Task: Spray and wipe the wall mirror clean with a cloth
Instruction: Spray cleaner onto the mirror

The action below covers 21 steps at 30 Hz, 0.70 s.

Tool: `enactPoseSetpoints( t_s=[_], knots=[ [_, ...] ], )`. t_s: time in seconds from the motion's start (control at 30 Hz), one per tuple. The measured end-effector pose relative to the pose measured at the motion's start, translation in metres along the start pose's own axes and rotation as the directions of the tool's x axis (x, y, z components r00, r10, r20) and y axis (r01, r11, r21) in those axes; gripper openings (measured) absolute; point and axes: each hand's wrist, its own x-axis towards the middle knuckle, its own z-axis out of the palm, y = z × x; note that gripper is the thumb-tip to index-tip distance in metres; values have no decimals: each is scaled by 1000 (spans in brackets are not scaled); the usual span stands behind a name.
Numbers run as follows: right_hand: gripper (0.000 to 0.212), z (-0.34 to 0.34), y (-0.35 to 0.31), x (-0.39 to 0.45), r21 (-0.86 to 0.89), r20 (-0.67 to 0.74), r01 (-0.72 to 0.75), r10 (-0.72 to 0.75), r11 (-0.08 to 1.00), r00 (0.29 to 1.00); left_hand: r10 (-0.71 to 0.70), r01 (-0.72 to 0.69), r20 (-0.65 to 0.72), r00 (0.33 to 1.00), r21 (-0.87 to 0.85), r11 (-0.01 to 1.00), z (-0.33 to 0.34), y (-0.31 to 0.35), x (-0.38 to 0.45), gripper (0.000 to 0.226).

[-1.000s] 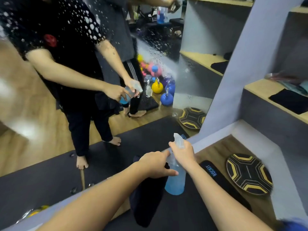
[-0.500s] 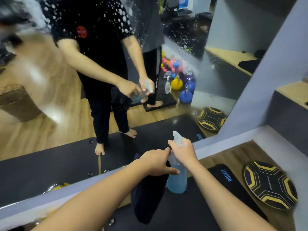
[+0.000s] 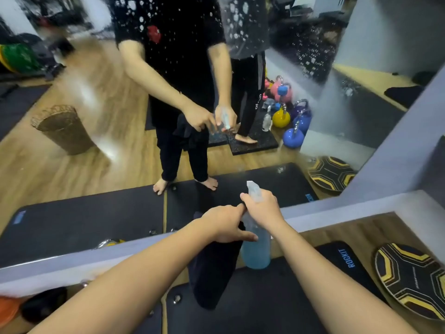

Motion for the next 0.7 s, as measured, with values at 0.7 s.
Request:
enactPoseSetpoints(
  t_s=[0.7],
  knots=[
    [27,159,-80,-78,-70,162,120,-107,990,981,-156,155,-5,988,-76,985,21,-131,-140,76]
  ],
)
